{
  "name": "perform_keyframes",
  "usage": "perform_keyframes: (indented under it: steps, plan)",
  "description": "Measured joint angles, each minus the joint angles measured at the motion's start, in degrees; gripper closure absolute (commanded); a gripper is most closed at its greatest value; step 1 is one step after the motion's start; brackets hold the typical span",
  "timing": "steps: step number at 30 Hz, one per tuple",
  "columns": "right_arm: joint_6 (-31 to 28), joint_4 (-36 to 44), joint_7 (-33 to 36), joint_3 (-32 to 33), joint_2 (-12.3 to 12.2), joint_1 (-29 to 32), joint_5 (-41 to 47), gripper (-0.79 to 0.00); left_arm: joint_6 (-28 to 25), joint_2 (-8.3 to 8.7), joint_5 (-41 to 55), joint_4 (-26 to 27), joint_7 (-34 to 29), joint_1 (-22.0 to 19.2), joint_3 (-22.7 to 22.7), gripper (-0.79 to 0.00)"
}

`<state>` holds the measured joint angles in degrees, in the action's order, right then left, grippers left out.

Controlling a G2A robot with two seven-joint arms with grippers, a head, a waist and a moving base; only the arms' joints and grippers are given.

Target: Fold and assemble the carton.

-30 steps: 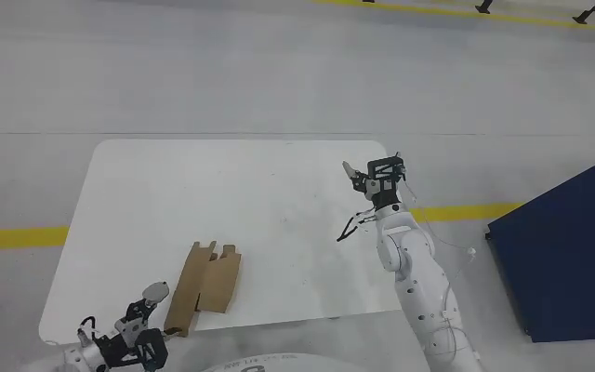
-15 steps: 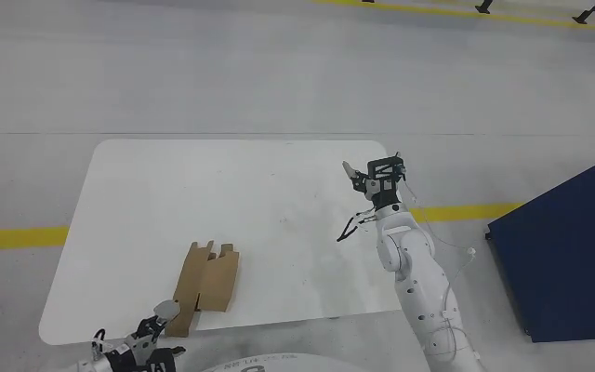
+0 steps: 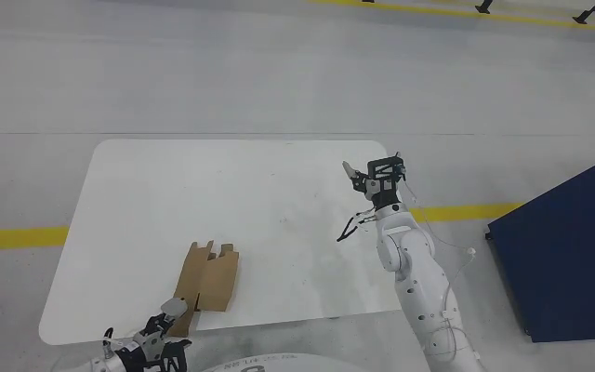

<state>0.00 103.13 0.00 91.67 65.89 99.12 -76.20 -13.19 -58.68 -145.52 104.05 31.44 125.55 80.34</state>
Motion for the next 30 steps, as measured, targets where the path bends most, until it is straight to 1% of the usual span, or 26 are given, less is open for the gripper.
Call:
perform_keyframes:
  steps: [1,3,4,7,12,17,20,23,27,30]
  plan:
    - [0.0,0.0,0.0,0.0,0.0,0.0,0.0,-0.785,0.05,0.05,0.04,-0.03,0.02,0.0,-0.02,-0.102]
    - [0.0,0.0,0.0,0.0,0.0,0.0,0.0,-0.785,0.17,0.16,0.11,0.03,0.09,0.15,-0.03,-0.015]
    - [0.0,0.0,0.0,0.0,0.0,0.0,0.0,-0.785,0.19,0.25,0.07,0.22,0.35,0.38,-0.03,0.0]
    - [0.0,0.0,0.0,0.0,0.0,0.0,0.0,-0.785,-0.14,0.56,-0.13,0.76,1.42,1.01,0.19,0.0]
    - [0.0,0.0,0.0,0.0,0.0,0.0,0.0,-0.785,0.32,0.91,0.32,1.29,1.48,1.78,0.86,0.0]
    - [0.0,0.0,0.0,0.0,0.0,0.0,0.0,-0.785,1.89,1.17,0.85,1.76,0.56,2.46,1.5,0.0]
    - [0.0,0.0,0.0,0.0,0.0,0.0,0.0,-0.785,3.86,1.18,1.59,2.01,-0.65,2.46,1.69,0.0]
    - [0.0,0.0,0.0,0.0,0.0,0.0,0.0,-0.785,7.51,1.08,2.76,3.17,-2.8,2.44,2.43,0.0]
    - [0.0,0.0,0.0,0.0,0.0,0.0,0.0,-0.785,16.82,0.56,6.34,7.29,-6.98,3.12,3.24,0.0]
    - [0.0,0.0,0.0,0.0,0.0,0.0,0.0,-0.785,19.94,0.37,10.06,10.49,-7.0,2.46,3.82,0.0]
